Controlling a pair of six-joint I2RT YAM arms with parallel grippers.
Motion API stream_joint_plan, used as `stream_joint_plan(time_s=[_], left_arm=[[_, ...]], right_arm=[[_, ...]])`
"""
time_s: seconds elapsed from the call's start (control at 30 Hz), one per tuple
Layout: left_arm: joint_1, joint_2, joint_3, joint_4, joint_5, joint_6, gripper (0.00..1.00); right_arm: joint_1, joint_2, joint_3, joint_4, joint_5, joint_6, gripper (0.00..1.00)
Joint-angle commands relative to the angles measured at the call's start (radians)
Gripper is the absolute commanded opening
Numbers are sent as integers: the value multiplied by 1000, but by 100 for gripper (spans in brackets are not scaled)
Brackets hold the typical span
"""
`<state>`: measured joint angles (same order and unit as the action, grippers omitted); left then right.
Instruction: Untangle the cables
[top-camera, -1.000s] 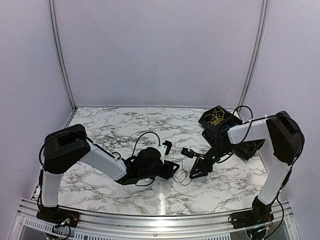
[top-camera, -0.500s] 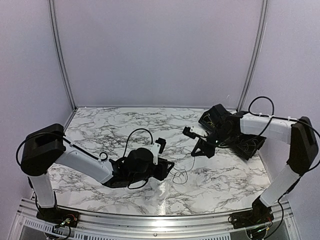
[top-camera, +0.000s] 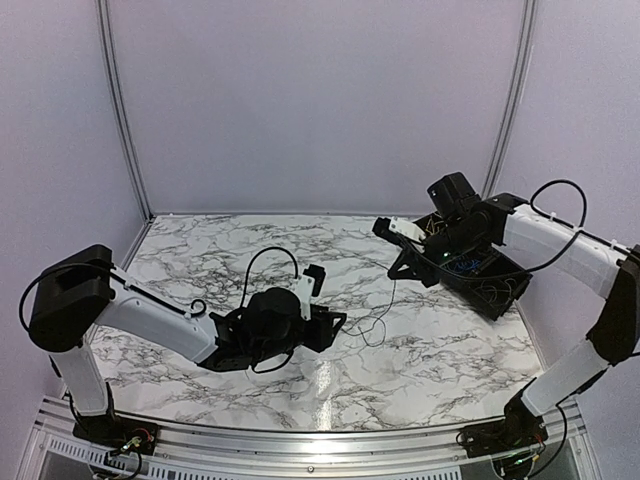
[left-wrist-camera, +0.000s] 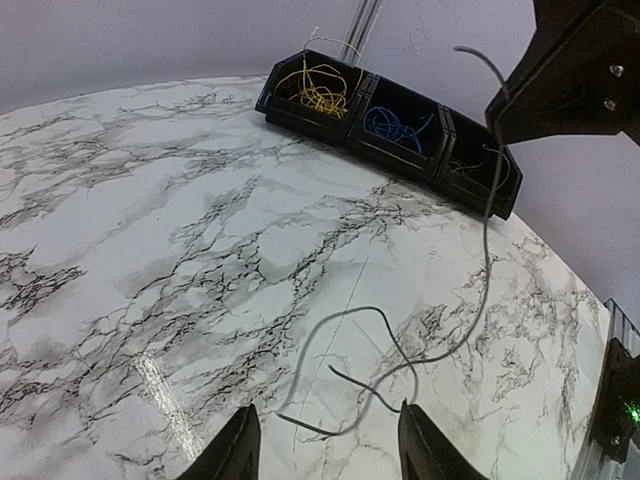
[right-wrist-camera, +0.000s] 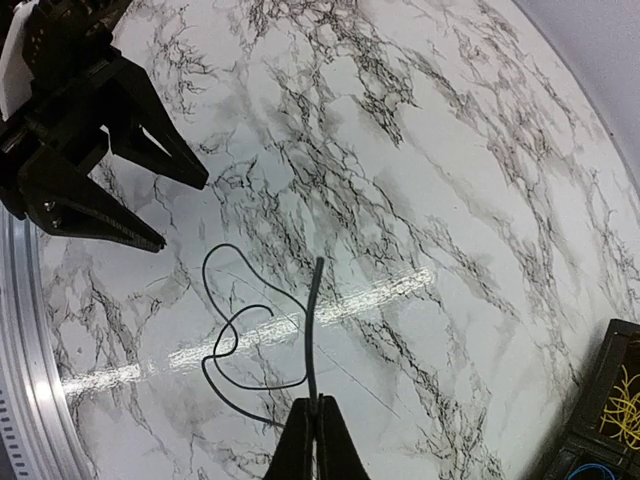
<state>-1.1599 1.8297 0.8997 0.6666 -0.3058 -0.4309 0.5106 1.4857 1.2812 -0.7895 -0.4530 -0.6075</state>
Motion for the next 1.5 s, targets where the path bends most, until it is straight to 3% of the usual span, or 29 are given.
stream_joint_plan(time_s=[0.0,0.1,0.23,0.33,0.5,0.7,0.83,0.97,1.27,1.47], left_arm=[[33,-14,-8,-31,-12,-94,49],[60,16,-6,-32,62,-167,50],[110,86,21,-28,274,-322,51],[112,120,36,-7,387,-336,52],[86,87,-12,5,319,-201,52],[79,73,-59,5,312,-146,52],[25,48,-71,4,238,36,52],[19,22,-67,4,205,82,51],[48,72,41,-35,301,289,43],[74,138,121,-112,479,437,41]], right_arm=[[8,-65,63,-47,-5,-17,0],[9,-90,64,-63,-11,-35,0],[9,-107,42,-60,-11,-40,0],[9,-114,18,-48,-8,-39,0],[9,-114,-20,-23,-15,-27,0],[9,-105,-51,-9,-31,-17,0],[10,-105,-66,0,-42,-13,0],[10,-101,-69,1,-58,-15,0],[11,-79,-53,-11,-104,-14,1],[11,-73,-52,-13,-115,-14,1]])
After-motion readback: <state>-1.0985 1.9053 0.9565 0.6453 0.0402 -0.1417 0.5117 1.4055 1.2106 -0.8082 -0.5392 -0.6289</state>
